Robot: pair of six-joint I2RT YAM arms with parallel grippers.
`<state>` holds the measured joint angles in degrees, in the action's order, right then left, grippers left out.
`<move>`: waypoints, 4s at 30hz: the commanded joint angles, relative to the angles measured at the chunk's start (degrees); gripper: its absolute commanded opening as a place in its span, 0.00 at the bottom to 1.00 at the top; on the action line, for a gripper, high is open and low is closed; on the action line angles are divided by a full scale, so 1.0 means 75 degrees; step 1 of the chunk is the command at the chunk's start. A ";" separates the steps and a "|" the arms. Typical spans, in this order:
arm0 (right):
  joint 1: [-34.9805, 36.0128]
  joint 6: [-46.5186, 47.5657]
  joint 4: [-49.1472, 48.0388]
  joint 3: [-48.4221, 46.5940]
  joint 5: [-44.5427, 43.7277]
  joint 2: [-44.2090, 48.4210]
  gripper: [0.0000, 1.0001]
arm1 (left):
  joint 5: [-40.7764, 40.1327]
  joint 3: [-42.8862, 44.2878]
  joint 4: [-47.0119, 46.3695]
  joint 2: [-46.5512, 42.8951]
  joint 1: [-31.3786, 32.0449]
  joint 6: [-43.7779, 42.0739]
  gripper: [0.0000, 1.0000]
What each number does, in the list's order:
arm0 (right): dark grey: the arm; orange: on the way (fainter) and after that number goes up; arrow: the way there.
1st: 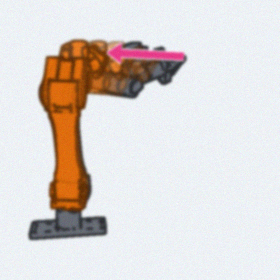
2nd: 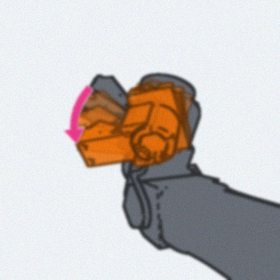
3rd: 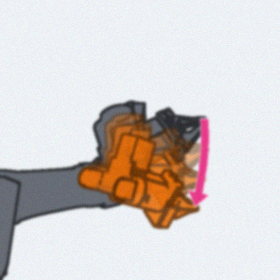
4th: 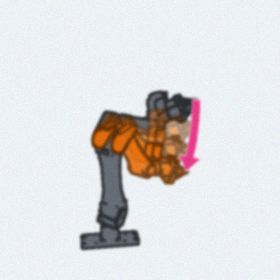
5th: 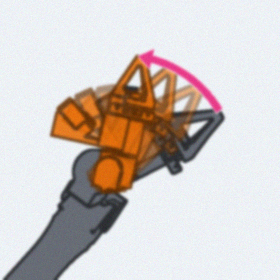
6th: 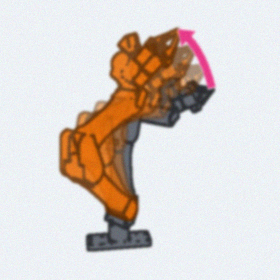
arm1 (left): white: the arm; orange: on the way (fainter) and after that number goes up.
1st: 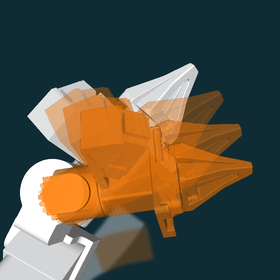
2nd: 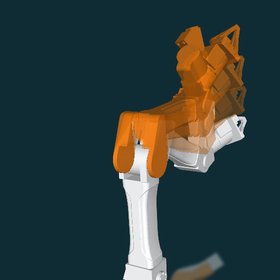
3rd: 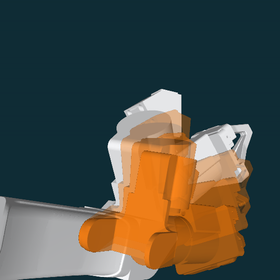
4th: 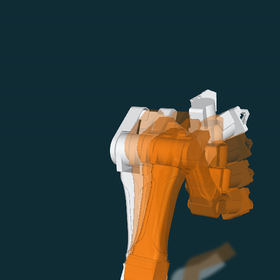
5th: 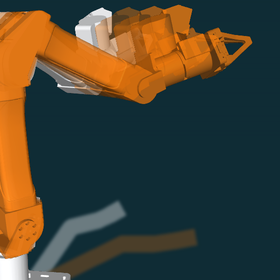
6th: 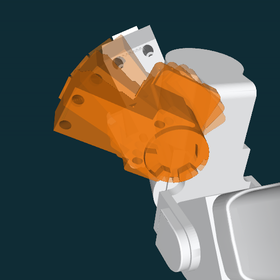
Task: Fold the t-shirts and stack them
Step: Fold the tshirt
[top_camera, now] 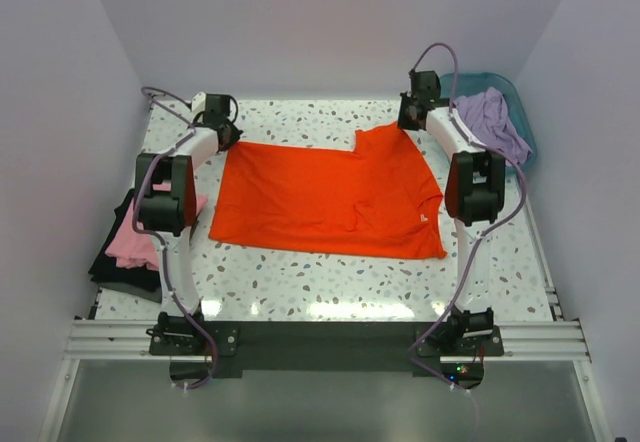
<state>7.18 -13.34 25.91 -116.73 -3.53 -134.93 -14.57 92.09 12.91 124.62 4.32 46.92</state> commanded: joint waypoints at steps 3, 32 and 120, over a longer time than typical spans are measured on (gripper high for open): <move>-0.0020 -0.0061 -0.0314 0.0340 -0.0197 0.1021 0.00 | 0.0418 -0.0408 -0.0947 -0.0772 -0.0212 0.0014 0.00; 0.0074 -0.1291 -0.0689 0.6280 -0.0502 0.5686 0.00 | 0.0747 -0.3548 -0.0760 -0.2962 -0.0576 0.0529 0.00; 0.2418 -0.1971 -0.0900 0.5941 -0.2412 0.4010 0.00 | 0.1485 -0.4474 -0.1076 -0.3748 0.2682 -0.0806 0.36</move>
<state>24.84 -26.35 20.64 -74.06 -19.03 -109.89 -2.24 59.13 6.72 99.42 24.18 42.28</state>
